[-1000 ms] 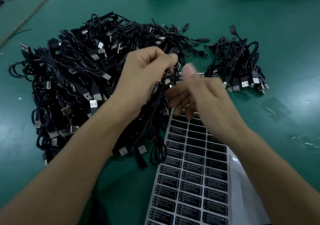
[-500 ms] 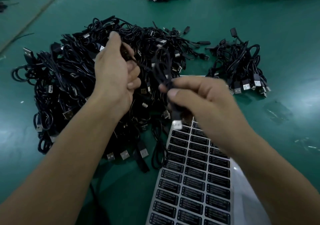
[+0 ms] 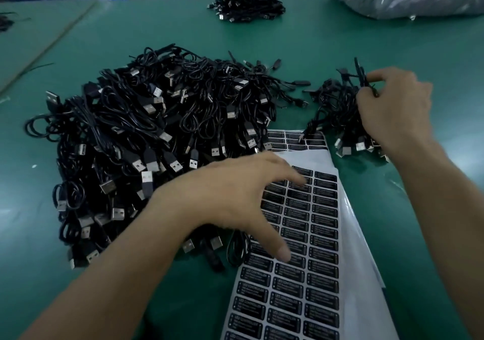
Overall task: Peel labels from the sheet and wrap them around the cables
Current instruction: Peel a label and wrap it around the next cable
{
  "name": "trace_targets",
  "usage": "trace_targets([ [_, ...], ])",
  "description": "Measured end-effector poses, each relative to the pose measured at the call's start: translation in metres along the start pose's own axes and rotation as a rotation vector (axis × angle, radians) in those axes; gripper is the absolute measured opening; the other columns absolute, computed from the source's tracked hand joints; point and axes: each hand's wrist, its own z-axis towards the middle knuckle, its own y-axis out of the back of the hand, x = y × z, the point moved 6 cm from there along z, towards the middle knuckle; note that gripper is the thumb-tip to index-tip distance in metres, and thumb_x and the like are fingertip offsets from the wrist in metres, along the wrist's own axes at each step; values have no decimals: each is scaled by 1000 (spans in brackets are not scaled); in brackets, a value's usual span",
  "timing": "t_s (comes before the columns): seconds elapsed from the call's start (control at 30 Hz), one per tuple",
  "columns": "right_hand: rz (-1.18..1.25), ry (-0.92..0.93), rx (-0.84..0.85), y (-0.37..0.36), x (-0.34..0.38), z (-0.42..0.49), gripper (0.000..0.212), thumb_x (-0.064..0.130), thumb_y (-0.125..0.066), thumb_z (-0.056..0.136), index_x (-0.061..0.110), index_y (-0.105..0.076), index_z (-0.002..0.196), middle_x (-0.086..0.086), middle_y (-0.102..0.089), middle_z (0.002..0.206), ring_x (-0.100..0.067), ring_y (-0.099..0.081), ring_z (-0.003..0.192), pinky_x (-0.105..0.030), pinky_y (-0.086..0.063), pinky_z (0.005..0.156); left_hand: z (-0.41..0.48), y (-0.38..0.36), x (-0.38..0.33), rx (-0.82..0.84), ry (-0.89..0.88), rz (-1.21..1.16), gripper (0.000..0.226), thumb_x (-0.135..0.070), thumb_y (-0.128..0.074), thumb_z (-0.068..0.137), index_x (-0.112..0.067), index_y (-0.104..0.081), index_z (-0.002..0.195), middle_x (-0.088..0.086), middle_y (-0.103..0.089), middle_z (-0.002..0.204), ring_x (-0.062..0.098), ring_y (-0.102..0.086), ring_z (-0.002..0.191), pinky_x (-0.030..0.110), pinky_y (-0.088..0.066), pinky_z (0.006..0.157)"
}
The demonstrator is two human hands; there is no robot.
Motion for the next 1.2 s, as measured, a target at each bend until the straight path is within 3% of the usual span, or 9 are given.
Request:
trace_targets([
  [0.13, -128, 72, -66, 4, 11, -6, 38, 24, -52, 98, 25, -56, 136, -18, -49, 133, -37, -48, 119, -40, -39, 85, 7, -5, 1, -135, 102, 259, 109, -80, -76, 55, -51, -28, 148, -29, -16, 156, 6, -33, 140, 37, -33, 101],
  [0.4, -380, 250, -66, -9, 35, -28, 28, 24, -61, 93, 16, -72, 117, -18, -49, 119, -39, -42, 115, -44, -38, 92, 11, 1, 4, -230, 151, 307, 105, -83, -69, 60, -40, -37, 150, -23, -29, 156, 9, -41, 138, 39, -39, 104],
  [0.5, -279, 414, -85, -19, 64, -44, 25, 25, -61, 94, 17, -72, 115, -10, -53, 109, -33, -47, 109, -34, -35, 88, 10, 1, 5, -249, 153, 302, 103, -84, -68, 60, -39, -39, 149, -20, -32, 157, 11, -44, 136, 38, -40, 102],
  [0.57, -125, 503, 98, -38, 87, -54, 18, 28, -61, 94, 22, -73, 106, 0, -61, 100, -22, -58, 99, -30, -43, 88, 9, 2, 4, -268, 142, 271, 98, -84, -68, 62, -40, -42, 146, -21, -36, 154, 10, -46, 133, 36, -41, 99],
  [0.67, 70, 498, 379, -64, 113, -68, 9, 29, -63, 92, 31, -71, 88, 14, -66, 82, -9, -64, 82, -35, -55, 82, 8, 9, 5, -350, 105, 71, 61, -71, -71, 73, -34, -59, 119, -15, -56, 125, 13, -59, 110, 37, -52, 88],
  [0.73, 176, 452, 398, -70, 119, -69, 15, 24, -63, 92, 28, -70, 80, 13, -69, 81, -10, -66, 81, -37, -57, 78, 6, 19, 8, -438, 138, -17, 28, -53, -71, 84, -28, -59, 91, -7, -59, 98, 22, -62, 88, 42, -54, 78],
  [0.8, 248, 357, 373, -74, 117, -65, 20, 16, -60, 92, 19, -73, 77, 8, -73, 80, -15, -68, 80, -38, -58, 76, 2, 27, 18, -494, 273, 32, 24, -41, -65, 87, -27, -49, 77, -2, -57, 84, 29, -60, 78, 39, -51, 69],
  [1.03, 252, 278, 358, -88, 106, -74, 20, 16, -56, 93, 26, -73, 99, 11, -70, 90, -7, -65, 80, -28, -56, 77, -33, 60, 37, -912, 529, 344, 24, -27, -52, 99, -18, -52, 121, 6, -50, 118, 31, -51, 75, 38, -33, 60],
  [1.2, 332, 289, 303, -62, 78, -78, 18, 16, -60, 95, 28, -72, 90, 19, -66, 80, 7, -61, 79, -5, -47, 63, -29, 54, 47, -836, 656, 461, 33, -9, -56, 96, -17, -50, 127, 9, -53, 124, 19, -31, 54, 30, -14, 47],
])
